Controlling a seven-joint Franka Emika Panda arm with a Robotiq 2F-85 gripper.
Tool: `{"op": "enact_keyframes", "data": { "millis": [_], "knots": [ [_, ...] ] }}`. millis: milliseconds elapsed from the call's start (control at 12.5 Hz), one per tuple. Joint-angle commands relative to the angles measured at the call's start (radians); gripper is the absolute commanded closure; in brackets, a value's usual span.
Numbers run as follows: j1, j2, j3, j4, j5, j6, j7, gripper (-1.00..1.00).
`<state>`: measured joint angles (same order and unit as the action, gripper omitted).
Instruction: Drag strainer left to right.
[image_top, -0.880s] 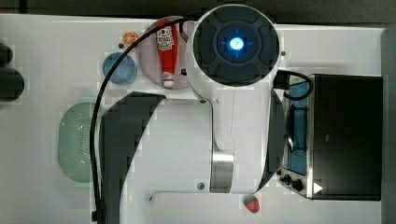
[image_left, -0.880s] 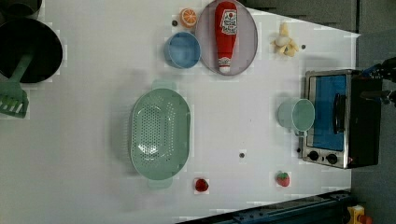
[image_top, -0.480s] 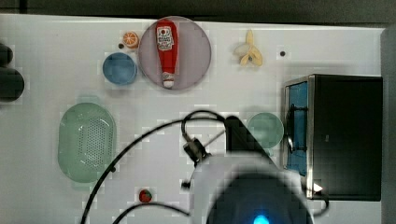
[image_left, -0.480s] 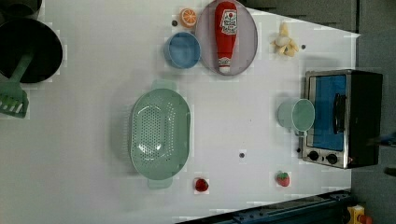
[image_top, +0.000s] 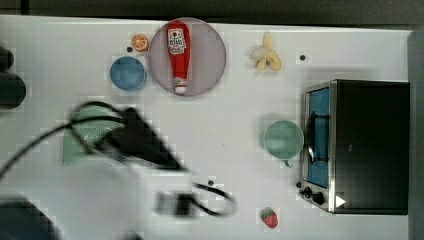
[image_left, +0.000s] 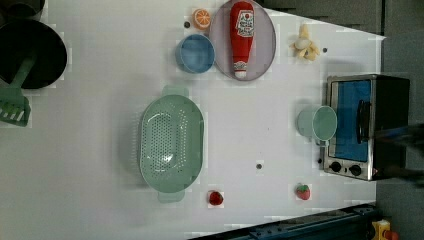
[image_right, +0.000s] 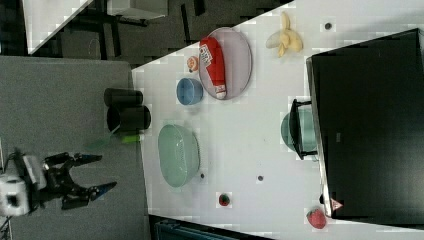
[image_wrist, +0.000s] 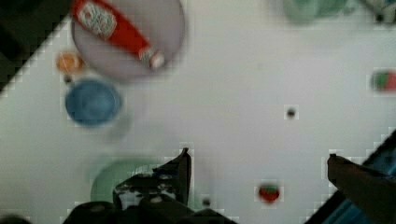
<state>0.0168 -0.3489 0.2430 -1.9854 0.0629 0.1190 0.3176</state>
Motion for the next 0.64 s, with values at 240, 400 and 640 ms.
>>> {"op": "enact_keyframes", "data": {
  "millis": [240,400,640],
  "knots": [
    [0.022,0.209,0.248,-0.042,-0.01,0.203,0.519,-1.0],
    [0.023,0.307,0.314,-0.053,-0.012,0.303,0.727,-1.0],
    [0.027,0.453,0.361,-0.081,-0.026,0.43,0.955,-1.0]
  ]
}}
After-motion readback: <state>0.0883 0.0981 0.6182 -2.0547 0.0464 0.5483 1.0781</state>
